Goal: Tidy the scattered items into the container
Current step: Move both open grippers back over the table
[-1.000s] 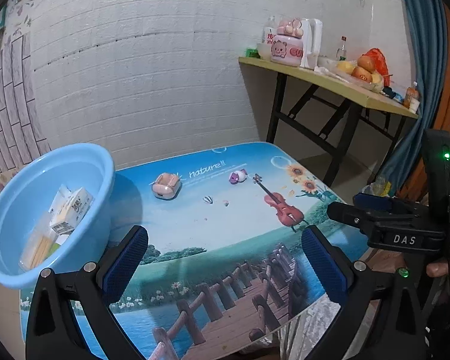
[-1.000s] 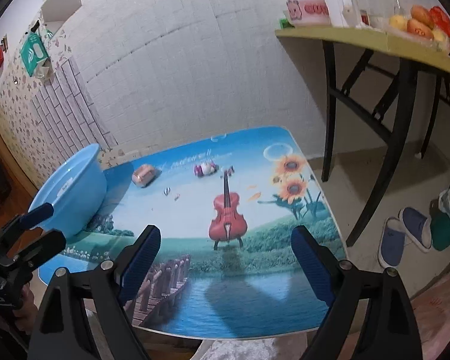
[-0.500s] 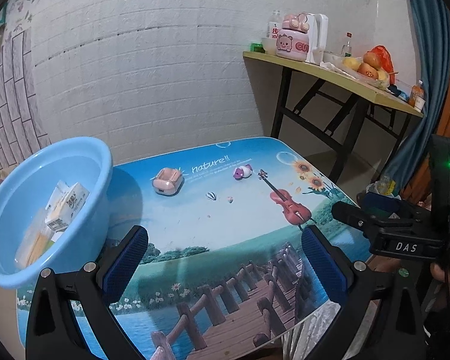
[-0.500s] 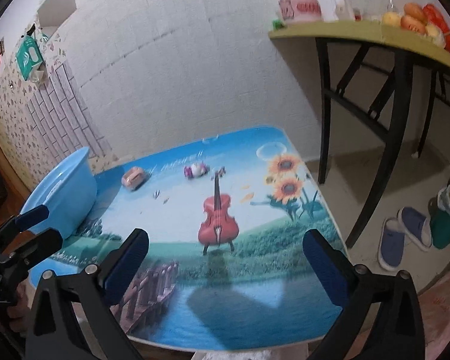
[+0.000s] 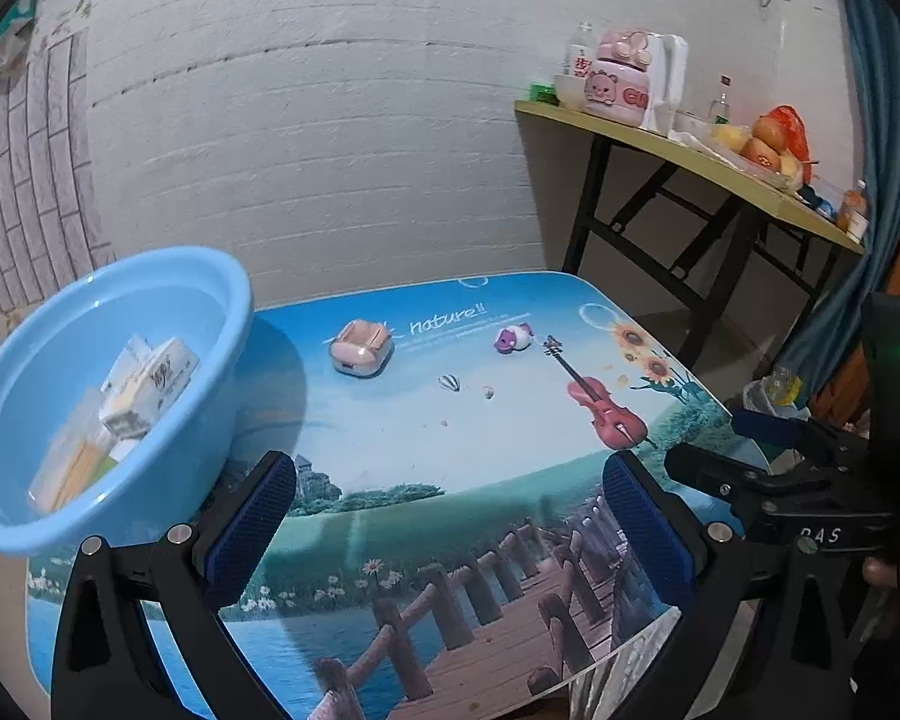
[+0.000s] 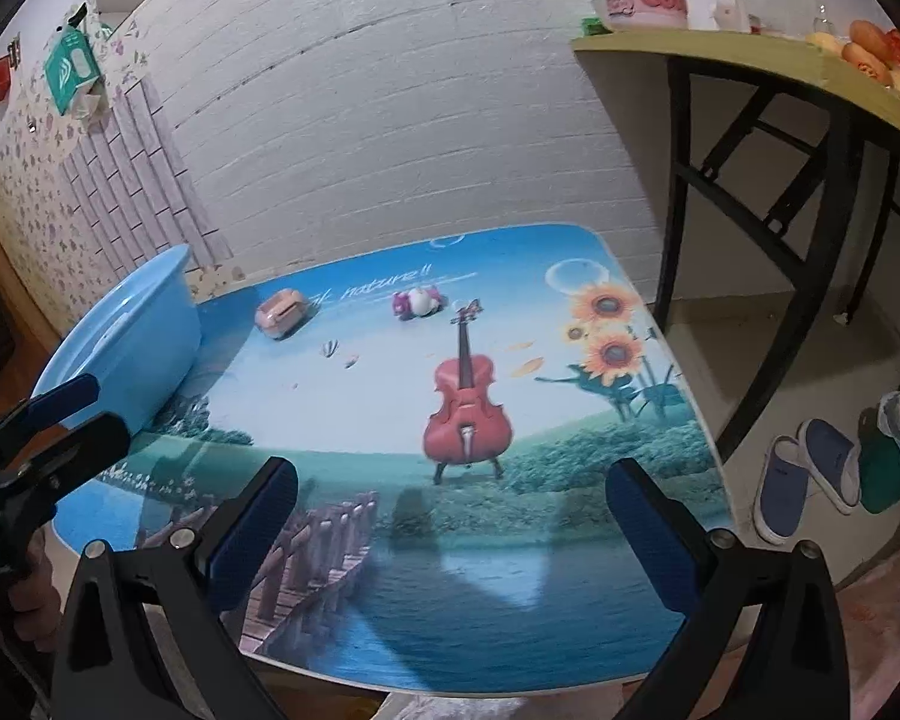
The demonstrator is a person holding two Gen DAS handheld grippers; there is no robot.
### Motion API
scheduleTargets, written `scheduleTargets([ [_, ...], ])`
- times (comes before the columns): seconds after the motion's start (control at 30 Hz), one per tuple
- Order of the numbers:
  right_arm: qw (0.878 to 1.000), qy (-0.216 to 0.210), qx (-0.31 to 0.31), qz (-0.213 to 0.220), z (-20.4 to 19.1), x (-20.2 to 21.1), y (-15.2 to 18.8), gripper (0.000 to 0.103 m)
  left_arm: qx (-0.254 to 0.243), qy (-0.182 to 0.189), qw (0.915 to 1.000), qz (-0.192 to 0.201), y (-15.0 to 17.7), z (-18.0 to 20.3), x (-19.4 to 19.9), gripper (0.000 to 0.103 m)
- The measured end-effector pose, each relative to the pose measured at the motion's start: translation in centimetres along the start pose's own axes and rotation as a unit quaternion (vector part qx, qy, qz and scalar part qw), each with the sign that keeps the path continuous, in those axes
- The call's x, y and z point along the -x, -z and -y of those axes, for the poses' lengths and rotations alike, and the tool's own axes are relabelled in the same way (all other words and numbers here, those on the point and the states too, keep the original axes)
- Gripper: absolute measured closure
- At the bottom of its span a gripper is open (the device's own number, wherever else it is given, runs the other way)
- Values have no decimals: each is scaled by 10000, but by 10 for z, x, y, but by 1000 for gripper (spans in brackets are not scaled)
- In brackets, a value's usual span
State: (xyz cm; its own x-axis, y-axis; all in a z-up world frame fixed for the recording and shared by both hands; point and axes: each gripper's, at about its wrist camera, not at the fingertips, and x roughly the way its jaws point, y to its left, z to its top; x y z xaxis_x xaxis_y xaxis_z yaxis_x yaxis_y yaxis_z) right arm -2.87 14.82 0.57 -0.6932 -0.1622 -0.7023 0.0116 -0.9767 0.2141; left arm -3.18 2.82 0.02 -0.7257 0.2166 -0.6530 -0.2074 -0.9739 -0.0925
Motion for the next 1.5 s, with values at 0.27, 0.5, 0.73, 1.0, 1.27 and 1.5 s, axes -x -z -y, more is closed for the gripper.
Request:
scheduleTargets([
  [0.27, 9997, 29, -215, -114, 9, -4, -1, 0, -52, -59, 9999, -77, 2, 1, -6, 0],
  [0.5, 9998, 4, -102, -157, 3, -10, -2, 0, 7, -119, 9998, -178, 3, -2, -13, 0],
  [0.73, 9996, -6, -85, -258, -1, -19, -3, 0, -14, -131, 9997, -206, 2, -4, -17, 0],
  [1.0, 9996, 11, -110, -271, 1, -21, -4, 0, 41, -154, 9996, -212, 1, -9, -22, 0],
  [1.27, 9995, -8, -134, -292, 2, -23, -3, 0, 37, -145, 9997, -209, 3, -9, -22, 0],
  [1.5, 9993, -24, -117, -343, 1, -27, -1, 0, 33, -207, 9995, -227, 4, -12, -25, 0],
])
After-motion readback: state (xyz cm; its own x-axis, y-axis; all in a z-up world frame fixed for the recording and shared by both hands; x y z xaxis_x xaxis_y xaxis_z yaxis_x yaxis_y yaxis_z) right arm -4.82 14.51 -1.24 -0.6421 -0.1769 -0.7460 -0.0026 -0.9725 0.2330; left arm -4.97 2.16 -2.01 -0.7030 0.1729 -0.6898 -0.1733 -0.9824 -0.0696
